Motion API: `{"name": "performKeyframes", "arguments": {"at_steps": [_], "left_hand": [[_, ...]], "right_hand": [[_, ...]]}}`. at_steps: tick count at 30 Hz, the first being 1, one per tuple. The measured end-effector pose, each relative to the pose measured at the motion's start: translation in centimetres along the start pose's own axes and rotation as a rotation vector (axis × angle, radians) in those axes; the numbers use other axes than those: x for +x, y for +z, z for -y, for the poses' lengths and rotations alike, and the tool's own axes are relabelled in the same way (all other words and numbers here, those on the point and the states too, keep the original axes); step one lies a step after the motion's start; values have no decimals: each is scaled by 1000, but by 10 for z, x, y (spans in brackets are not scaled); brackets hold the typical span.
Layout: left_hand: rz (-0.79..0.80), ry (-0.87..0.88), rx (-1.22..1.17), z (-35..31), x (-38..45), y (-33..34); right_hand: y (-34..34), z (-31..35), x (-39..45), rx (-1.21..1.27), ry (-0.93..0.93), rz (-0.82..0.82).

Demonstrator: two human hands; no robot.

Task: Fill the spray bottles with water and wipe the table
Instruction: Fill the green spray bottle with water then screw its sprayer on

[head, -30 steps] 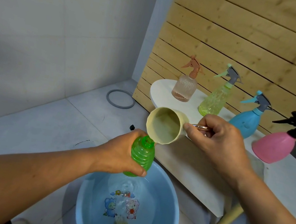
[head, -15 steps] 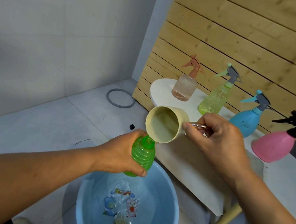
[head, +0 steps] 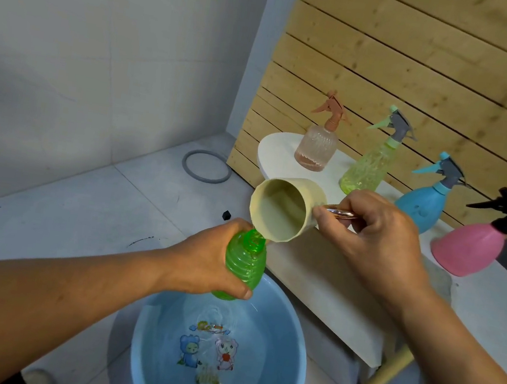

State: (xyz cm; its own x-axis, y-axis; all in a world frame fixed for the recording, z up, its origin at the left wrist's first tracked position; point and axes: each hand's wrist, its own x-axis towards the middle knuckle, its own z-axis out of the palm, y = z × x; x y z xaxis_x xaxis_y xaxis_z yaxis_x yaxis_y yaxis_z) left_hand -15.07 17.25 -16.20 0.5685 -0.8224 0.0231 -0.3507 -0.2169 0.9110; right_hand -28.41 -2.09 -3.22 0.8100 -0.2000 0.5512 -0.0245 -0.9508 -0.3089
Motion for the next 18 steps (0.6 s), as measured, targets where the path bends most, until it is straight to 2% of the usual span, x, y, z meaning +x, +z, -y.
{"name": "performKeyframes", "arguments": {"at_steps": [18], "left_hand": [[-8,-4,18,1,0,1]], "right_hand": [[-1,3,-1,-65,-53,-21]]}}
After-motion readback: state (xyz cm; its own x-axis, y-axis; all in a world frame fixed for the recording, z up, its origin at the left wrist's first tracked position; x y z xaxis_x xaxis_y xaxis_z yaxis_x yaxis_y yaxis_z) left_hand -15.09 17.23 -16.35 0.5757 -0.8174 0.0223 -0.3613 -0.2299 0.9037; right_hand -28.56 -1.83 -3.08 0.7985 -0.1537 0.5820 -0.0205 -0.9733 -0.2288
